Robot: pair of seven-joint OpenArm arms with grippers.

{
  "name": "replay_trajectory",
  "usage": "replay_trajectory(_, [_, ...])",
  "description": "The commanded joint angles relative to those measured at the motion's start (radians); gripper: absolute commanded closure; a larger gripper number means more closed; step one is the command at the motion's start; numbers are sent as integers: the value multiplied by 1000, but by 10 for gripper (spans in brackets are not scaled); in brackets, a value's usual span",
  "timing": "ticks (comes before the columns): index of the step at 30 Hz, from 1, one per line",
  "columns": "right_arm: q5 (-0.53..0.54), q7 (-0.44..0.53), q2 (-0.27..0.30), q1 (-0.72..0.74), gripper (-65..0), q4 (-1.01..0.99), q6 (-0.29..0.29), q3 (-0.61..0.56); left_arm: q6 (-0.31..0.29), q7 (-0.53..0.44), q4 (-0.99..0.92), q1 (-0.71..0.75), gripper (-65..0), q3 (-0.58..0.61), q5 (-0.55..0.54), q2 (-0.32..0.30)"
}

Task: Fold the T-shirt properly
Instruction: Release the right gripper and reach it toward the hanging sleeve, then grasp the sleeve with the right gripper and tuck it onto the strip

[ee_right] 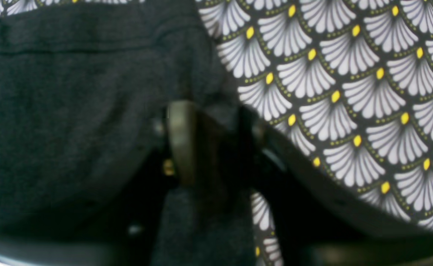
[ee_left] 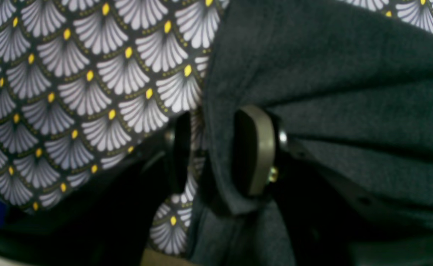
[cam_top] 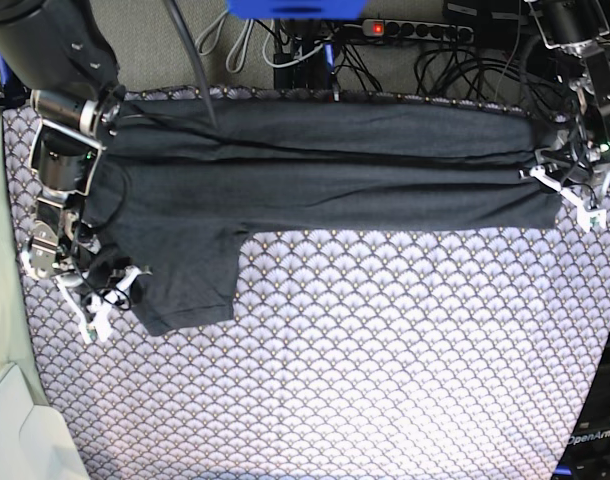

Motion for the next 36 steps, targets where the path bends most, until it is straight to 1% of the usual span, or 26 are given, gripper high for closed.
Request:
replay_trajectory(1, [2,-14,5,17,-60,12,5,0,3,8,13,-5,-235,-5,9,-16])
replay_trajectory(2, [2,-12,7,17,0,15,5,0,3,8,13,-5,-235,-2,9,-16])
replay_trajectory(5, [2,-16,11,20,-2,29,5,0,3,8,13,-5,-235,-1,9,-16])
replay_trajectory(7, [2,-20,13,8,0,86,5,1,3,8,13,-5,-235,-1,9,-16])
replay_trajectory(8, [3,-37,13,-15,0,123,5,4,3,8,13,-5,-235,-1,9,-16])
replay_trajectory(12, [5,-143,2,-95,0,354,5,7,3,8,13,-5,-235,1,9,-16])
replay_trajectory(15, [5,-249,-27,-167,0,571,5,7,3,8,13,10,-235,1,3,-16])
replay_trajectory(18, [5,-341,-39,-256,0,764,5,9,3,8,13,13,-235,1,1,-16])
replay_trajectory(20, [5,-382,-64,-305,0,868,5,9,3,8,13,13,-235,2,1,-16])
replay_trajectory(23, [5,-430,-82,-400,0,1016,5,9,3,8,13,15,-235,2,1,-16])
replay_trajectory(25, [5,-442,-108,-460,0,1099,5,9,3,8,13,15,-235,2,1,-16])
replay_trajectory(29, [5,-441,-142,-589,0,1220,5,9,3,8,13,15,-235,2,1,-18])
replay_trajectory(31, [5,-436,-150,-633,0,1246,5,9,3,8,13,16,-235,2,1,-19])
replay_trajectory(36, [5,-433,-147,-699,0,1246,5,21,2,8,13,30,-235,2,0,-24])
